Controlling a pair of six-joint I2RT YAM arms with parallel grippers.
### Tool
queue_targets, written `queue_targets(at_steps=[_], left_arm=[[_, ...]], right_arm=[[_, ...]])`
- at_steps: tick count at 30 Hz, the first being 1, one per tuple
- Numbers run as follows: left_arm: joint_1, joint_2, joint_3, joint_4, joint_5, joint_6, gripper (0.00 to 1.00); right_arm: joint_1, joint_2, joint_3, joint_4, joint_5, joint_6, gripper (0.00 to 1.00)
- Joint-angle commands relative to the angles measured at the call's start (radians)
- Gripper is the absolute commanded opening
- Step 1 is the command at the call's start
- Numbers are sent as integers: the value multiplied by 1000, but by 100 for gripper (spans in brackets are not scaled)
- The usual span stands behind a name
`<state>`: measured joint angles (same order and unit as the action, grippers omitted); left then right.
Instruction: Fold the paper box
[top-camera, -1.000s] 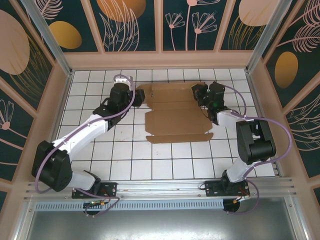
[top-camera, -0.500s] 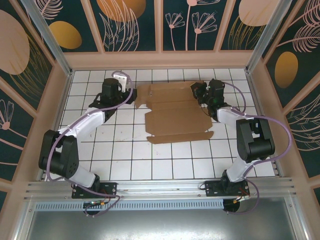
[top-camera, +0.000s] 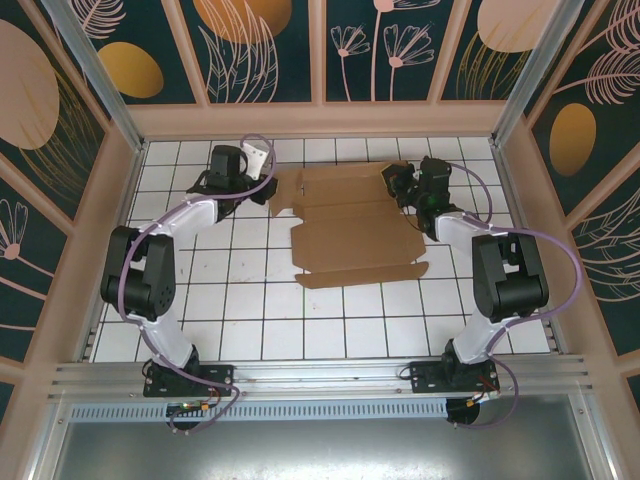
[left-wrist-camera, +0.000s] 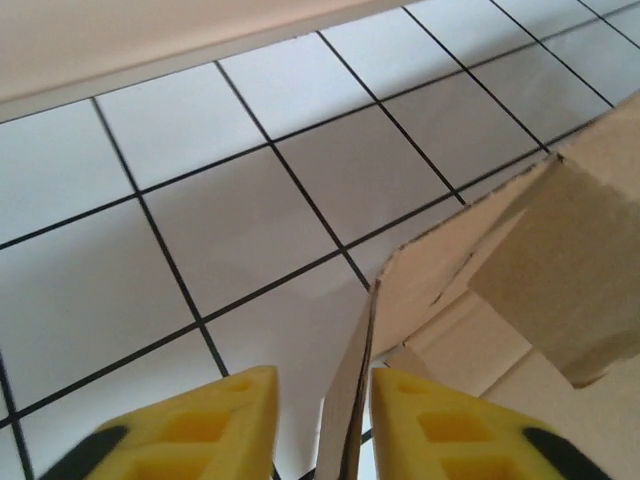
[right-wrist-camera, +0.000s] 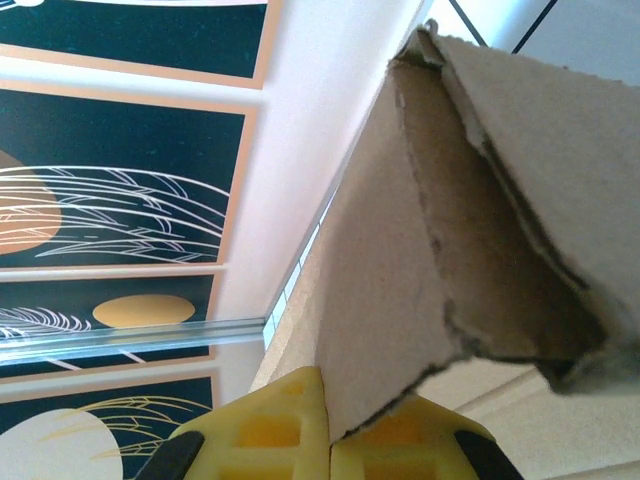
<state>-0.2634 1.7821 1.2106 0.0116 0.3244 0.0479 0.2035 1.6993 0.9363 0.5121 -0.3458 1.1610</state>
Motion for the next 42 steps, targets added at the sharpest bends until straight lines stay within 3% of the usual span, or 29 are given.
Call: queue_targets(at_steps=[1,4,8,15,18,22,28,32,38,42], left_arm=[[-5,34,29,-11,122,-37,21],[-12,36,-5,50,131,-84,12],[-30,30,-36,107,8,-164,0],[-141,15,-83,194,-177,-361,0],[-176,30,-89,208,-229,-503,2],[-205,24,-133,300,-232,-697,4],[-255,23,-131,370,-211,-844,8],[-264,0,-125,335,-225,-815,15],[-247,-130,-113,160,-292,-542,42],[-184,-252,-171,175,-236,-436,57]], right_arm=[[-9,35,1,-43,1,-42,6],[-1,38,4,-27,-4,-50,7],[1,34,-6,-26,8,-54,7],[15,31,-17,-17,23,-20,7],[23,25,-18,-29,41,-5,7],[25,17,-23,-49,69,18,7],[27,23,-17,-77,93,19,6],[21,30,-16,-79,85,4,6],[-10,32,3,-109,34,-54,6],[-26,44,20,-133,-7,-78,7]])
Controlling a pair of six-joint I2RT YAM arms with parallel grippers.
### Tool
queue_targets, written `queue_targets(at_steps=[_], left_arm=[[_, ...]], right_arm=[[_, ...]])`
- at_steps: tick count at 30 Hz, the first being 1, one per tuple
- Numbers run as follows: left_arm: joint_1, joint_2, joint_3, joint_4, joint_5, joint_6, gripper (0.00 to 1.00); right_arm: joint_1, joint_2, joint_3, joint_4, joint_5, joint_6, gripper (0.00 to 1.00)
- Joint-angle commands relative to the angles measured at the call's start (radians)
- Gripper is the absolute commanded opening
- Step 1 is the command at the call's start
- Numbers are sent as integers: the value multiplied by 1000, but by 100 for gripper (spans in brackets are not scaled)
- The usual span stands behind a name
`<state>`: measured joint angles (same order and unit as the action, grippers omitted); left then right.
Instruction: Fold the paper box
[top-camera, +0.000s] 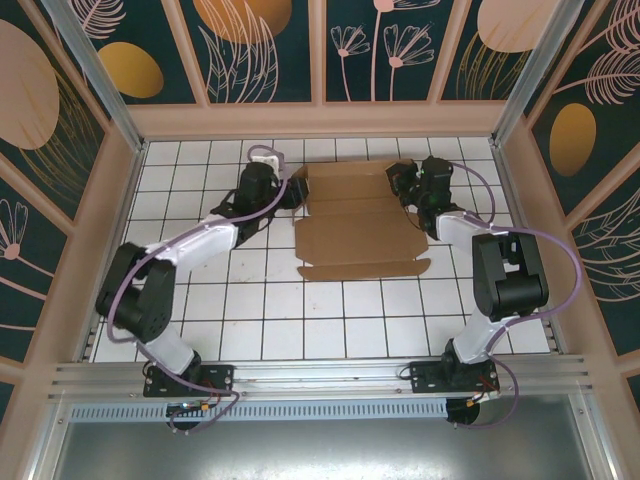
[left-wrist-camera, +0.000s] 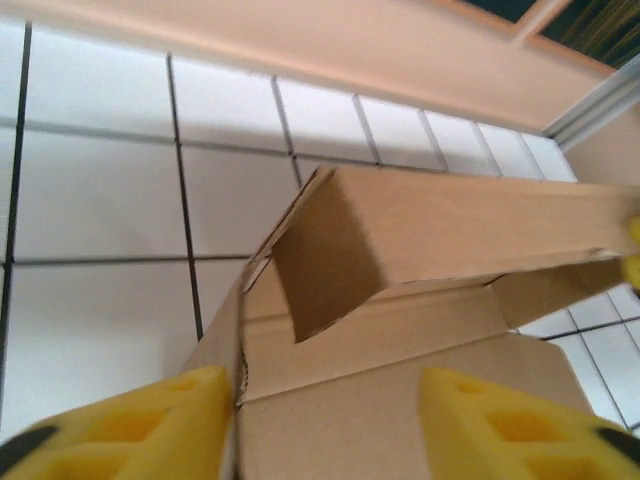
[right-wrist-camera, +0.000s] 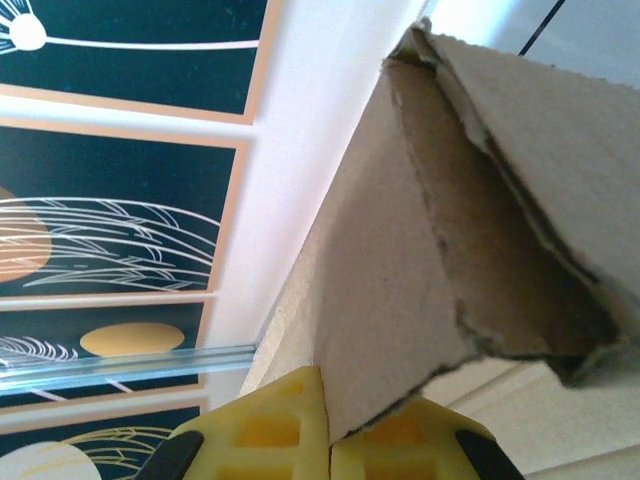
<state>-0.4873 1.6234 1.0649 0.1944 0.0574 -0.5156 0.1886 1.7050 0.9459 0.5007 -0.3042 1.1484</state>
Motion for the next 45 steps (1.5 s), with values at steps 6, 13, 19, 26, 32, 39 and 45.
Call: queue_targets(at_steps=[6,13,19,26,32,39,45], left_arm=[[165,-173,-50,25,9,191,64],[259,-59,-1,49,-46,310,63],[300,134,104,-18,121,480,59],[299,220,63,50,371,534,57],[270,232,36,76,528,541,56],[199,250,27,80,502,584,57],[159,246,7,146,444,590,58]], right_arm=[[-34,73,84,-249,-51,-31,9],[-51,141,233,-421,-88,-5,11],[-58,171,290,-476,-101,-27,13],[-58,182,281,-453,-106,-22,13],[-57,182,271,-438,-113,-31,13],[-55,164,233,-390,-138,-25,13],[-54,159,202,-356,-160,-22,13]])
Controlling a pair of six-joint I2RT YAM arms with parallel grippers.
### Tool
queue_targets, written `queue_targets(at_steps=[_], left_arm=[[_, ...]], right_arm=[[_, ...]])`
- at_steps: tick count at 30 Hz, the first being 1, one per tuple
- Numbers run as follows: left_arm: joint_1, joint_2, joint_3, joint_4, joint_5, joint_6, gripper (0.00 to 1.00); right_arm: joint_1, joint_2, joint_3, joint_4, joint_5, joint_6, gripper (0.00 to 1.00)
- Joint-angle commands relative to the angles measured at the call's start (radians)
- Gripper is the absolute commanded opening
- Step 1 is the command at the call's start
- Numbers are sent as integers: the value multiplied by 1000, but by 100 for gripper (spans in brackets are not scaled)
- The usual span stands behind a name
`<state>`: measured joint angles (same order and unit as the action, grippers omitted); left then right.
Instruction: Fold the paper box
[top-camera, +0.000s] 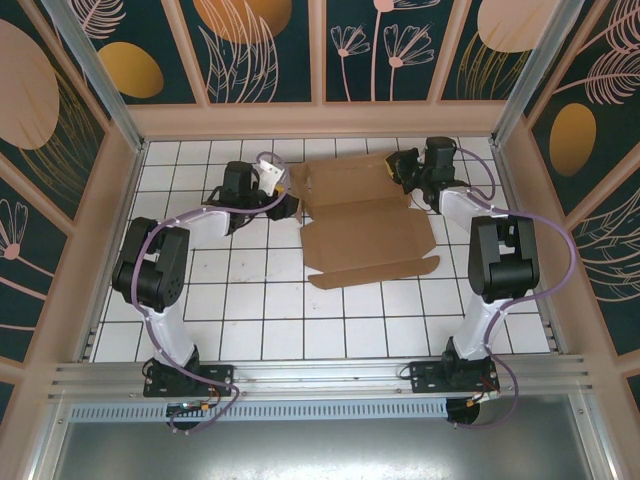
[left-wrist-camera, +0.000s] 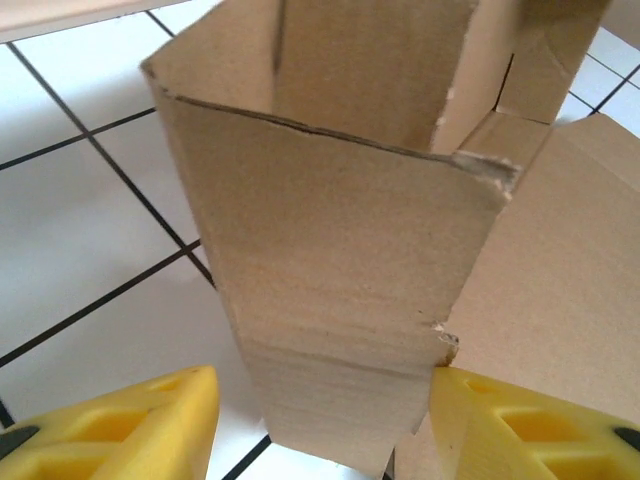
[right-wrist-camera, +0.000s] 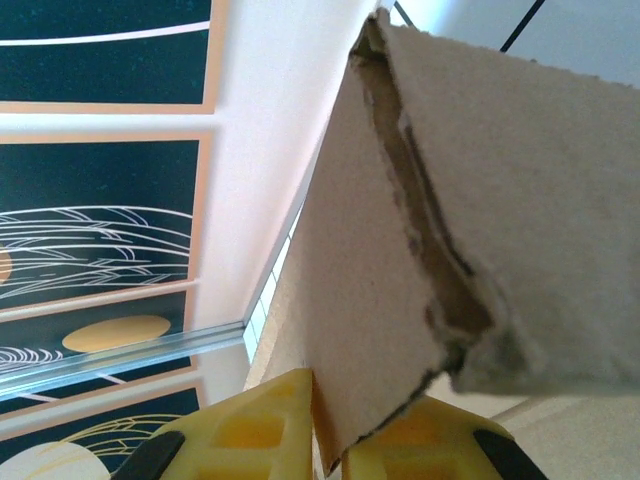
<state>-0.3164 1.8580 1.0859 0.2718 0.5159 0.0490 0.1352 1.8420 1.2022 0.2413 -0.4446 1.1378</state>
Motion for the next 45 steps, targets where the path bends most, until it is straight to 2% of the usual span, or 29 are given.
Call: queue_targets(at_steps=[1,4,8,13,17,19,23,25,27,30,33,37,40,45], left_arm=[[-13,19,-8,72,-33,24,57],[-15,29,-5,118,-70,17,56],[-15,32,-14,181,-60,51,55],[-15,57,-9,228,42,135,55],[-15,64,48,147,158,128,51],[-15,30,34,148,195,103,50],[-14,-96,-74,170,177,95,53],[-12,-182,-132,170,129,87,54],[12,-257,-203,201,115,51,54],[76,-347,-295,346,129,-59,55],[116,-371,-309,397,103,-101,55],[139,-288,-264,398,-24,-142,52],[152,-181,-180,340,-114,-162,46],[151,15,31,111,-46,-106,39]], right_arm=[[0,22,-59,-92,-23,-10,13],[1,21,-68,-80,-33,-10,13],[0,22,-70,-79,-44,-17,13],[2,29,-66,-74,-70,-28,14],[-3,26,-64,-100,-61,-50,13],[-7,21,-59,-118,-46,-62,13],[-9,22,-54,-120,-40,-66,15],[-9,22,-50,-125,-38,-70,15],[-9,21,-53,-121,-37,-70,16],[-9,17,-56,-120,-39,-73,16],[-9,16,-59,-122,-39,-79,16],[-8,16,-62,-120,-40,-81,16],[-6,14,-62,-123,-38,-81,17],[11,15,-52,-133,-32,-87,17]])
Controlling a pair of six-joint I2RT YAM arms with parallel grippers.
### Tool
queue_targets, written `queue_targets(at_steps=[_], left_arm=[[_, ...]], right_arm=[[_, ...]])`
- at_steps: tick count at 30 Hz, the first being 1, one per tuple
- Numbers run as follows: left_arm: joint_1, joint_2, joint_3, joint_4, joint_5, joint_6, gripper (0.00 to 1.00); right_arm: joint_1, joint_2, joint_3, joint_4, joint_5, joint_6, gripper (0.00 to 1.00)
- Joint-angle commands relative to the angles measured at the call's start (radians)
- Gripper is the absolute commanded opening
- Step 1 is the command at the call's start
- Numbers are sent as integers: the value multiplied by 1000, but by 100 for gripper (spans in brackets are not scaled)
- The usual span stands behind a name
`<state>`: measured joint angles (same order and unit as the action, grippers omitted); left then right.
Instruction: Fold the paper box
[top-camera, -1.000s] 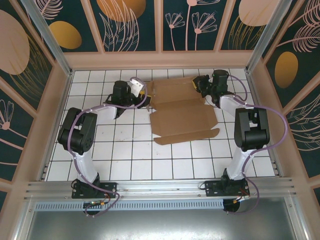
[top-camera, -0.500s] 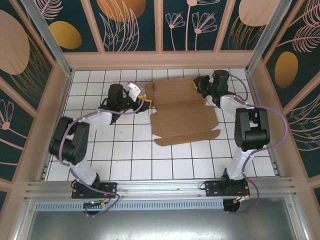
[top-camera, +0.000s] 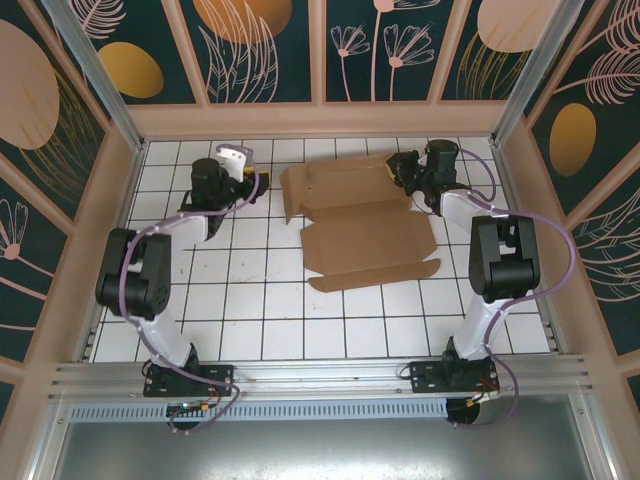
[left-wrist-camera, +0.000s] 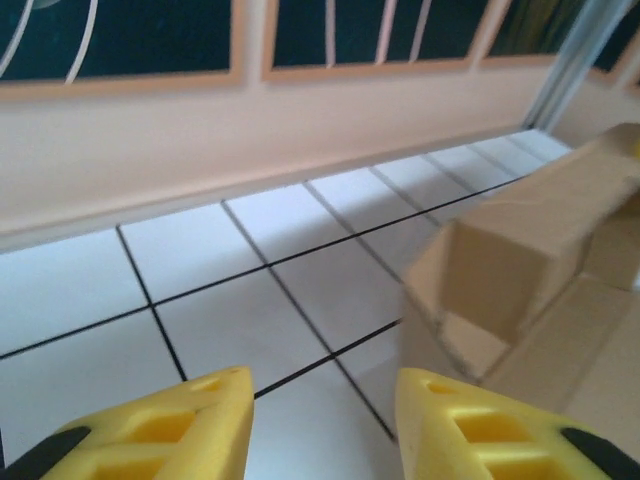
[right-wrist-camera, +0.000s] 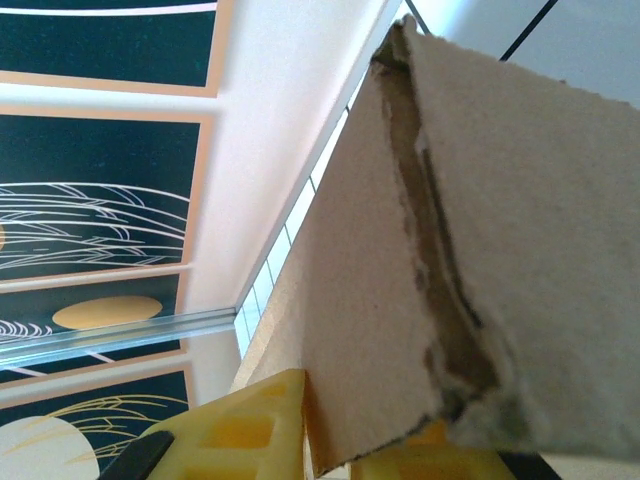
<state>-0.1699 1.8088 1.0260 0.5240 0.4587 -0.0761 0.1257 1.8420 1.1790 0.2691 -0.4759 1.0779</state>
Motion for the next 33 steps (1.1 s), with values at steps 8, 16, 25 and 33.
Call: queue_targets(at_steps=[8,16,25,33], left_arm=[[-102,160,222,-329,82,213,36],[-129,148,225,-337,196,206,34],[-160,121,198,-353,195,170,34],[-160,45,112,-357,122,167,36]], right_arm=[[37,27,-23,-151,0,-17,17],[40,18,-27,-155,1,-22,17],[44,-2,-44,-149,14,-21,17],[44,-31,-53,-133,32,-10,17]])
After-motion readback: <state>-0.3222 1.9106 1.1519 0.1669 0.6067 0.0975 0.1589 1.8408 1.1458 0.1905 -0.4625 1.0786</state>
